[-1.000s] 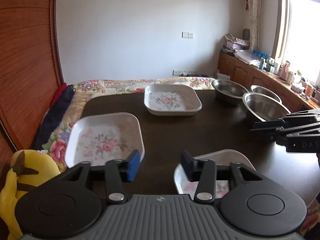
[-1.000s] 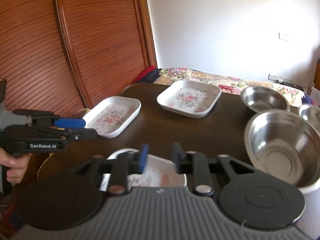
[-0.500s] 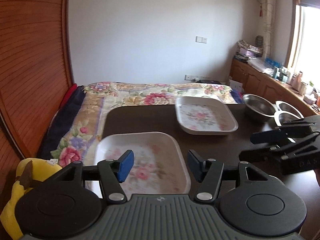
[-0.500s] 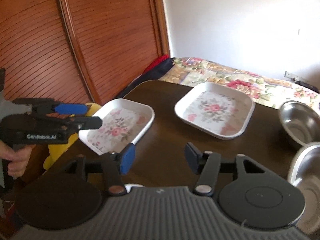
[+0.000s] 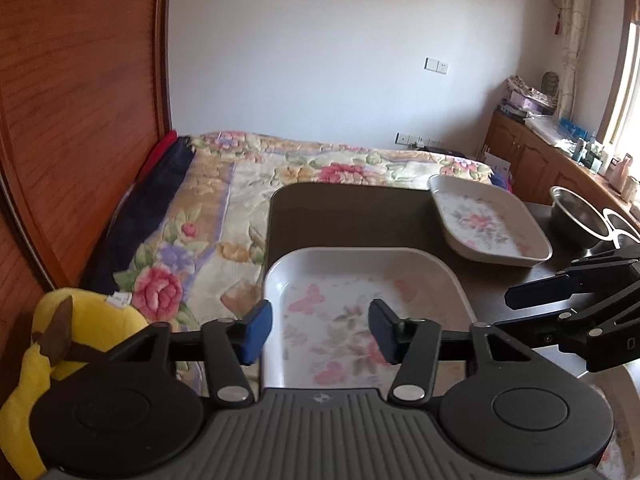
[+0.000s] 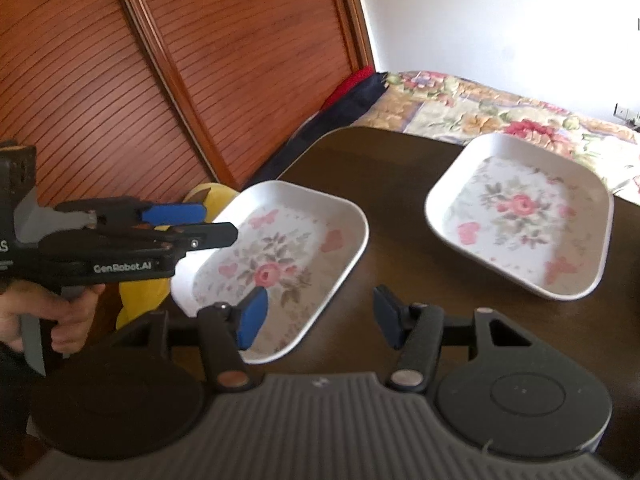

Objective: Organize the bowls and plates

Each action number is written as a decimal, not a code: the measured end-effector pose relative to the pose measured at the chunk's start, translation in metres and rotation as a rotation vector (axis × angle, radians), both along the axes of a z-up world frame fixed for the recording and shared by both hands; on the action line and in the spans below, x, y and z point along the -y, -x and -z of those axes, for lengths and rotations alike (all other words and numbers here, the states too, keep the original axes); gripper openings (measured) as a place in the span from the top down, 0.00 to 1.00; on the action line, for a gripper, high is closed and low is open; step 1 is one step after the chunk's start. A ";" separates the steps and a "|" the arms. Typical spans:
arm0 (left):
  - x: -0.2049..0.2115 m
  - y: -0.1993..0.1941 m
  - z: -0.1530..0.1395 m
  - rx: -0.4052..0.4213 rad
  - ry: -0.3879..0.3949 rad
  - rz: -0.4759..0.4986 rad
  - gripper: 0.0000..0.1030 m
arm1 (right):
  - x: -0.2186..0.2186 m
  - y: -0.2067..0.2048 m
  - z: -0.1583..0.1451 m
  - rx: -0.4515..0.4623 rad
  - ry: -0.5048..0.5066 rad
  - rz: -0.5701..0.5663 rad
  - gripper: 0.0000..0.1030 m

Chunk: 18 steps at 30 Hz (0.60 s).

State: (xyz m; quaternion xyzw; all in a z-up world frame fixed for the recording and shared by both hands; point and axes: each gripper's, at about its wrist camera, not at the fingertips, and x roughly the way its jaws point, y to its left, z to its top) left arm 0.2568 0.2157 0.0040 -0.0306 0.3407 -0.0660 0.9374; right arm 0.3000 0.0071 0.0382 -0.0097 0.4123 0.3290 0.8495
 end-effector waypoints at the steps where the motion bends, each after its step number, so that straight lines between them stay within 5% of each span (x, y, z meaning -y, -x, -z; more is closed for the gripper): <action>1: -0.004 -0.002 0.003 -0.005 0.003 -0.003 0.24 | -0.002 -0.002 0.002 -0.008 0.002 -0.002 0.42; 11: -0.020 -0.008 0.015 -0.046 0.027 0.007 0.47 | -0.012 -0.014 0.015 -0.048 0.010 -0.009 0.49; 18: -0.024 -0.008 0.019 -0.060 0.031 0.006 0.53 | -0.015 -0.018 0.018 -0.054 0.006 -0.011 0.56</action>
